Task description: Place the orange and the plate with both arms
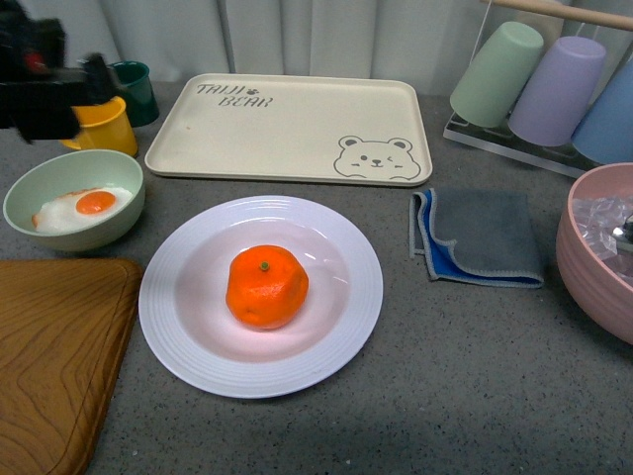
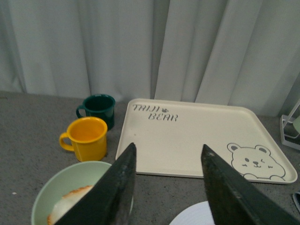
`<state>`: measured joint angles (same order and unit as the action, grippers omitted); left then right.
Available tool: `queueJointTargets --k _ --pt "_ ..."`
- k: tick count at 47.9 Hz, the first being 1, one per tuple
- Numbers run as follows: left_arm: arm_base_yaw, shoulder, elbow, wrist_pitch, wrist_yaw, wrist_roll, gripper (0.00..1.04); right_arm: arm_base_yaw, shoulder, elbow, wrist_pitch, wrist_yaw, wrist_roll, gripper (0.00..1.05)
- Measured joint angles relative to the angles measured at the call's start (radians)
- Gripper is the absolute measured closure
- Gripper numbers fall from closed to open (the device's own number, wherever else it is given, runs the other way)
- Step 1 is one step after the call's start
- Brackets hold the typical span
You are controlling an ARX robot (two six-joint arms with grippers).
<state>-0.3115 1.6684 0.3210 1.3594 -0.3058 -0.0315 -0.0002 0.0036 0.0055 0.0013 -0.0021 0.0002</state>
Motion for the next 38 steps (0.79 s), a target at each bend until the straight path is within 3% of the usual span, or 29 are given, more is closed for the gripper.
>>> queueJointTargets --k 11,23,29,38 --pt "0.080 -0.169 -0.142 -0.063 0.080 0.013 1.01 0.000 0.000 0.000 0.000 0.000 0.000 0.09" --pt "0.146 -0.378 -0.229 -0.181 0.147 0.023 1.01 0.000 0.000 0.000 0.000 0.000 0.000 0.09" --pt "0.185 -0.581 -0.249 -0.375 0.181 0.024 1.01 0.000 0.000 0.000 0.000 0.000 0.000 0.09" --pt "0.214 -0.746 -0.277 -0.494 0.213 0.024 1.01 0.000 0.000 0.000 0.000 0.000 0.000 0.09"
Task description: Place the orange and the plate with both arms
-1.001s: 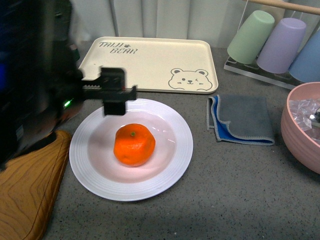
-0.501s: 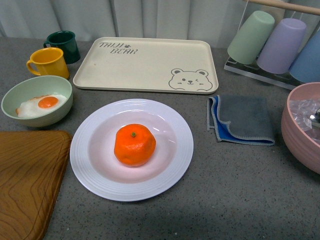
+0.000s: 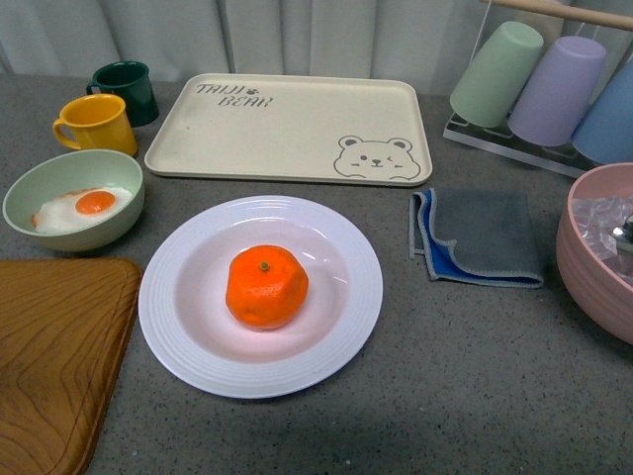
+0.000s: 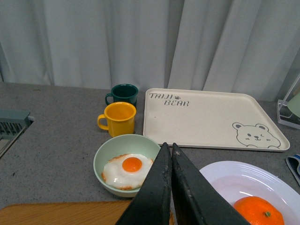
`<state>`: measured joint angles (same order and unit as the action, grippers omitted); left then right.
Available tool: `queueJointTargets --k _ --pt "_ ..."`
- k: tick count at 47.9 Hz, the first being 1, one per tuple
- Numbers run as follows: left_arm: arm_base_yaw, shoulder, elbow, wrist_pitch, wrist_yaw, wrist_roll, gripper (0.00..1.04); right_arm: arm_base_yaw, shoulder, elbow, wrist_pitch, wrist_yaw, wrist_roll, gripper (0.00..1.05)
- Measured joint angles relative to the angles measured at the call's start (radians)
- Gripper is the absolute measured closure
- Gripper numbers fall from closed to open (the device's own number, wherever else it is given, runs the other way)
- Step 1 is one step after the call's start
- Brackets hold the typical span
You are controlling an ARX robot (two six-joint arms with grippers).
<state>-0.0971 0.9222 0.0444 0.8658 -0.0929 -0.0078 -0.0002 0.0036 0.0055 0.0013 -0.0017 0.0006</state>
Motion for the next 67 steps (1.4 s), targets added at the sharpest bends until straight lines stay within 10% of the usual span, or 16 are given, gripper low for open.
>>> queueJointTargets --k 67 --pt "0.095 -0.848 -0.024 -0.821 0.094 0.001 1.01 0.000 0.000 0.000 0.000 0.000 0.000 0.09"
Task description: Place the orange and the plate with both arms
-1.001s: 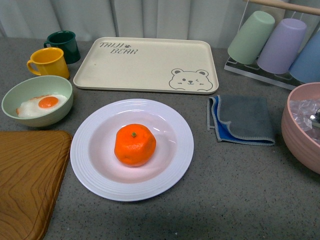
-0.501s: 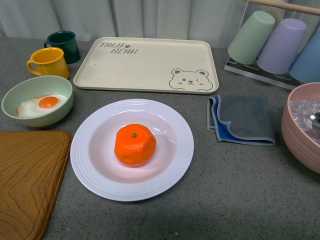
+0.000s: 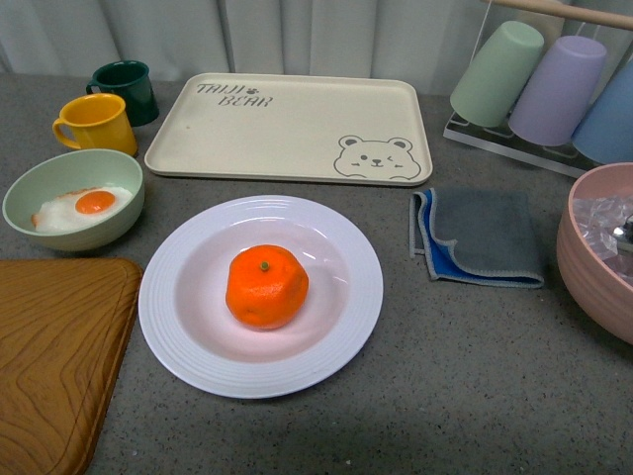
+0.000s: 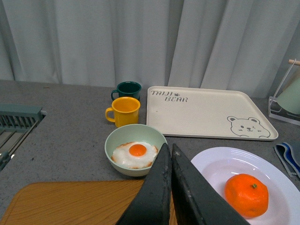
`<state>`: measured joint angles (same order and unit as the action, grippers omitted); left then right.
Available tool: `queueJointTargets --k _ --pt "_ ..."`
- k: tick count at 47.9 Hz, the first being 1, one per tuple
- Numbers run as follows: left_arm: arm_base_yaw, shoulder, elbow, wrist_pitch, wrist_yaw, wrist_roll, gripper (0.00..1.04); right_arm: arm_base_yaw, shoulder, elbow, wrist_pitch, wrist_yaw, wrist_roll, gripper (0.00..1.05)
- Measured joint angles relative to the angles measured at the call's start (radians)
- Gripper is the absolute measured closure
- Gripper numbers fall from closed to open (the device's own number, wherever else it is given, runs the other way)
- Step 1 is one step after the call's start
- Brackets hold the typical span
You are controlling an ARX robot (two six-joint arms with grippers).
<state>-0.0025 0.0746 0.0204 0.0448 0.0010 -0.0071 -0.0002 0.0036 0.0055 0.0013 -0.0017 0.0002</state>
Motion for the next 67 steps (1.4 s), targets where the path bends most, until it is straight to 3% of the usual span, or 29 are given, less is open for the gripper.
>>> queueJointTargets --k 8,14,18,22,27,30,35,48,58,67 --pt "0.000 -0.069 0.000 -0.042 -0.001 0.000 0.99 0.000 0.000 0.000 0.000 0.000 0.000 0.09" --pt "0.000 -0.069 0.000 -0.043 -0.001 0.000 0.74 0.000 0.000 0.000 0.000 0.000 0.000 0.09" --pt "0.000 -0.070 0.000 -0.043 -0.001 0.000 0.54 0.053 0.085 0.011 0.028 0.119 -0.196 0.09" --pt "0.000 -0.070 0.000 -0.043 -0.001 0.000 0.39 0.106 0.247 0.034 0.158 0.132 -0.299 0.09" --pt "0.000 -0.071 0.000 -0.043 -0.001 0.000 0.16 0.187 0.615 0.138 0.372 0.142 -0.273 0.09" --pt "0.000 -0.071 0.000 -0.043 -0.001 0.001 0.05 0.219 0.817 0.214 0.411 0.126 -0.198 0.09" --pt "0.000 -0.071 0.000 -0.043 -0.001 0.002 0.07 0.247 1.103 0.309 0.441 0.074 -0.063 0.09" --pt "0.000 -0.071 0.000 -0.043 -0.001 0.002 0.07 0.254 1.570 0.587 0.325 -0.229 0.306 0.09" --pt "0.000 -0.071 0.000 -0.043 -0.001 0.002 0.07 0.259 1.808 0.733 0.267 -0.351 0.404 0.09" --pt "0.000 -0.071 0.000 -0.043 -0.001 0.002 0.07 0.271 1.987 0.877 0.172 -0.521 0.486 0.09"
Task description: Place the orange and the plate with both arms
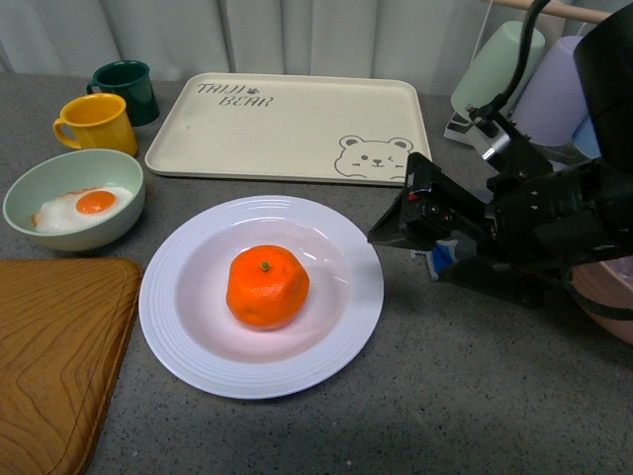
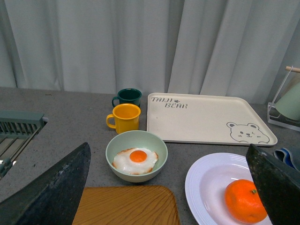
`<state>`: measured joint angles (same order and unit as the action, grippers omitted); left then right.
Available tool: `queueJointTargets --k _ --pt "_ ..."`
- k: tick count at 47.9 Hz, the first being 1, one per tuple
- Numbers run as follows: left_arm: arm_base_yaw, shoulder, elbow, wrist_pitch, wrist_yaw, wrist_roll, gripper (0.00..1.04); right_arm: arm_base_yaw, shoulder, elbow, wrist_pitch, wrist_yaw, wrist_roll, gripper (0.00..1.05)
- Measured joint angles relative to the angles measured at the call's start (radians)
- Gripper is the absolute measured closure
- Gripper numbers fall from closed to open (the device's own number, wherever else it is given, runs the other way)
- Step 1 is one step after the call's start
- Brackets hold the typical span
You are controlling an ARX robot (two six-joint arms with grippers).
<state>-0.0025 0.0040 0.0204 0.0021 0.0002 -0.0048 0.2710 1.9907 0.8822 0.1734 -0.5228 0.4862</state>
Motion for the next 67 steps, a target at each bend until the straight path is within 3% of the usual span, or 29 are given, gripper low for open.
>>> queueJointTargets --k 9,19,27,33,38,46,52,60,67 --pt "0.000 0.000 0.000 0.000 0.000 0.000 0.07 0.023 0.090 0.085 0.006 -0.082 0.087 0.09" --pt "0.000 0.000 0.000 0.000 0.000 0.000 0.07 0.045 0.197 0.159 -0.029 -0.101 0.151 0.09" --pt "0.000 0.000 0.000 0.000 0.000 0.000 0.07 0.050 0.235 0.178 0.031 -0.135 0.235 0.09" --pt "0.000 0.000 0.000 0.000 0.000 0.000 0.07 0.050 0.269 0.179 0.143 -0.188 0.382 0.10" --pt "0.000 0.000 0.000 0.000 0.000 0.000 0.07 0.051 0.282 0.183 0.146 -0.182 0.469 0.30" --pt "0.000 0.000 0.000 0.000 0.000 0.000 0.07 0.053 0.296 0.203 0.035 -0.148 0.460 0.66" --pt "0.000 0.000 0.000 0.000 0.000 0.000 0.07 0.053 0.298 0.203 0.025 -0.150 0.440 0.83" --pt "0.000 0.000 0.000 0.000 0.000 0.000 0.07 0.067 0.277 0.212 -0.006 -0.146 0.340 0.97" --pt "0.000 0.000 0.000 0.000 0.000 0.000 0.07 0.080 0.228 0.203 0.023 -0.098 0.215 1.01"
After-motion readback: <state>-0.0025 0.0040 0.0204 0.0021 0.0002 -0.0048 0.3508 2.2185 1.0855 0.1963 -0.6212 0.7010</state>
